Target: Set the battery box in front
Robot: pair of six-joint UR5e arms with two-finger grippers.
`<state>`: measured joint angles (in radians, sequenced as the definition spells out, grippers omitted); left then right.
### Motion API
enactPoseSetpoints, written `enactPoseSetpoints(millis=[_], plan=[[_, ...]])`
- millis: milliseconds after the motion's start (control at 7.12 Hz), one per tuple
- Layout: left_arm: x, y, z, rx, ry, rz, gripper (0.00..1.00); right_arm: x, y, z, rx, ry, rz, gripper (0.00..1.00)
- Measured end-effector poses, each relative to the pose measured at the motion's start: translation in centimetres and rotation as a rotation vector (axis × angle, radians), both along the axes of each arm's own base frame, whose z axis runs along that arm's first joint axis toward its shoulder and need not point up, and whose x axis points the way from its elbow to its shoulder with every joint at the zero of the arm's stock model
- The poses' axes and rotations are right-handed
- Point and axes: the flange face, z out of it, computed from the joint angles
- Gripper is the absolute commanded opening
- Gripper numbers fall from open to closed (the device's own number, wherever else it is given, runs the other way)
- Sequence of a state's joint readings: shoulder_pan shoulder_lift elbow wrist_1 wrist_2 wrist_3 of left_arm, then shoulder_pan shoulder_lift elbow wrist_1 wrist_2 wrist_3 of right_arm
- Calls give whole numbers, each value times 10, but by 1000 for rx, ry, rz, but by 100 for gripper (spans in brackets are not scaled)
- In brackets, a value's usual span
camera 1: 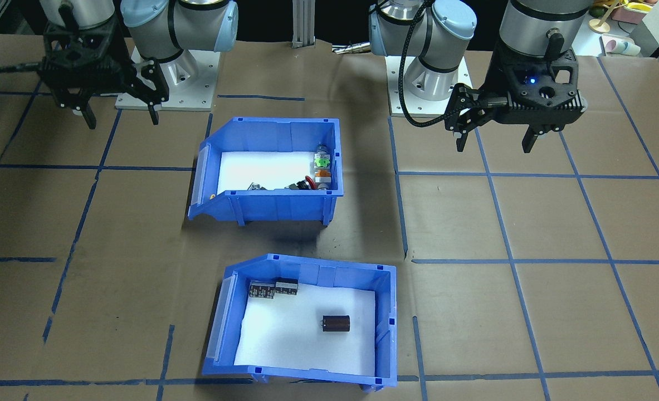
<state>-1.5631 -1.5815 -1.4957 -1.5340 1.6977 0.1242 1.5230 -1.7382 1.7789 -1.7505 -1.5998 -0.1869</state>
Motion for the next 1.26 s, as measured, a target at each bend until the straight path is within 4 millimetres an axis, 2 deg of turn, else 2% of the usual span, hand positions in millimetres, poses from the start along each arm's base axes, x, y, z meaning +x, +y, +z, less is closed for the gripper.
enactPoseSetpoints(millis=[140, 421, 562, 1264], plan=[[0, 0, 0, 0, 1, 0, 100, 1, -24, 3, 22, -13, -56, 100], [0, 0, 0, 0, 1, 0, 100, 15, -72, -3, 50, -20, -131, 100], [0, 0, 0, 0, 1, 0, 100, 23, -82, -8, 60, -17, -152, 100], [0, 0, 0, 0, 1, 0, 100, 27, -88, -17, 77, -16, -165, 100]])
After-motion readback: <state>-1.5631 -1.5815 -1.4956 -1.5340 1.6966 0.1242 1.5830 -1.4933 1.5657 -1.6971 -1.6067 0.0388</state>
